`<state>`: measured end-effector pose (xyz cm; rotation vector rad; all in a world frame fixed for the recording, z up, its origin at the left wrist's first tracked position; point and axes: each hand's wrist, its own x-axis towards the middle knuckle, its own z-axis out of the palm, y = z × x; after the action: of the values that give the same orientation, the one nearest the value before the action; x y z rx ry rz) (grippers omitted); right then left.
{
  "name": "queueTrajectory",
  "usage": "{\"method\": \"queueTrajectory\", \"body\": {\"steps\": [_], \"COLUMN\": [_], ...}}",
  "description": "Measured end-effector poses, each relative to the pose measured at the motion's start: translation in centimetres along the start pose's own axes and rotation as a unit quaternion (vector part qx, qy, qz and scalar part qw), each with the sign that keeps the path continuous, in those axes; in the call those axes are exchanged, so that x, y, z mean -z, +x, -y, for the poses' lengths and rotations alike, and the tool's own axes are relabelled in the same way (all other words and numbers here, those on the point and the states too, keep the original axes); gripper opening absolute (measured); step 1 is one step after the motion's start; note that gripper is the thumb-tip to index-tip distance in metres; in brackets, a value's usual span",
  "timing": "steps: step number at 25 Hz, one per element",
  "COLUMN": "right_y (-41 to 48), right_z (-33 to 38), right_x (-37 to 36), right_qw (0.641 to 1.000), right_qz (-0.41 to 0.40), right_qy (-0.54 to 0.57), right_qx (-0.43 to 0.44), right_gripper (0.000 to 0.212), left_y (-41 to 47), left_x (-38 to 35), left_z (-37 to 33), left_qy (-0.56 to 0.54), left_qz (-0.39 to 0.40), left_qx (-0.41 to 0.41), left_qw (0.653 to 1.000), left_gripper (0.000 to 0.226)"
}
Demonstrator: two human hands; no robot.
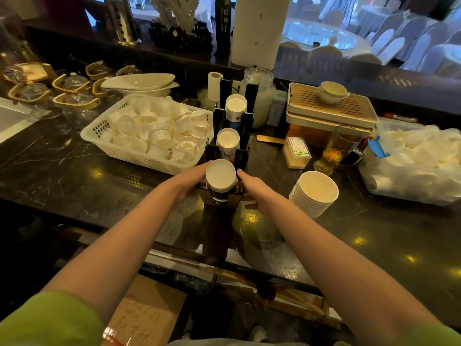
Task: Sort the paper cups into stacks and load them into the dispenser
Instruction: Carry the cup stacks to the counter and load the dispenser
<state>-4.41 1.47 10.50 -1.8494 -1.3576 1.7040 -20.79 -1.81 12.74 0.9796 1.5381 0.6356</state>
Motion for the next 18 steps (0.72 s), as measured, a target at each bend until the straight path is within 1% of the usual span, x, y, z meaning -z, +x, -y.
{"method": "queueTrajectory", "body": {"steps": [1, 2, 3, 5, 7, 8, 9, 11, 13, 15, 16, 18], "right_y": [-0.4, -1.0, -1.8, -3.6, -3.8, -3.4, -2.9, -2.2, -1.9, -2.4, -3.0, -5.0], "right_z": [-0.3, -0.7, -1.0, -1.5, -2.1, -2.5, -2.9, -3.6, -3.8, -3.6, -3.5, -3.6], "right_x": [0.0, -0.1, -0.1, 0.1, 0.0, -0.2, -0.4, -0.8, -0.7, -0.3, 0.2, 1.7], "right_qw": [1.0, 0.998, 0.993, 0.966, 0.937, 0.924, 0.912, 0.899, 0.901, 0.904, 0.902, 0.892], "right_qz": [0.002, 0.001, -0.005, -0.019, -0.041, -0.06, -0.081, -0.109, -0.108, -0.091, -0.089, -0.112], "right_qy": [0.006, 0.01, 0.009, -0.018, -0.073, -0.106, -0.132, -0.144, -0.141, -0.158, -0.165, -0.162], "right_qx": [0.018, 0.059, 0.122, 0.257, 0.339, 0.363, 0.38, 0.399, 0.395, 0.387, 0.389, 0.408], "right_gripper": [0.062, 0.059, 0.054, 0.05, 0.05, 0.049, 0.046, 0.041, 0.04, 0.042, 0.044, 0.049], "left_y": [-0.1, -0.3, -0.5, -0.9, -1.1, -1.0, -0.9, -0.6, -0.5, -0.7, -1.0, -2.4], "left_x": [0.1, 0.2, 0.2, 0.0, -0.3, -0.5, -0.8, -1.3, -1.2, -1.1, -1.2, -2.3], "left_z": [0.5, 1.1, 1.8, 3.3, 4.8, 5.4, 5.8, 6.2, 6.2, 6.0, 5.7, 4.6], "left_qy": [0.011, 0.02, 0.026, 0.049, 0.094, 0.108, 0.109, 0.102, 0.109, 0.149, 0.181, 0.217], "left_qz": [0.004, 0.002, -0.001, -0.024, -0.065, -0.088, -0.106, -0.122, -0.114, -0.114, -0.134, -0.209], "left_qx": [-0.01, -0.03, -0.068, -0.169, -0.255, -0.277, -0.291, -0.297, -0.292, -0.293, -0.301, -0.357], "left_qw": [1.0, 0.999, 0.997, 0.984, 0.96, 0.951, 0.945, 0.942, 0.943, 0.938, 0.926, 0.884], "left_gripper": [0.057, 0.064, 0.067, 0.062, 0.052, 0.048, 0.045, 0.043, 0.043, 0.044, 0.046, 0.046]}}
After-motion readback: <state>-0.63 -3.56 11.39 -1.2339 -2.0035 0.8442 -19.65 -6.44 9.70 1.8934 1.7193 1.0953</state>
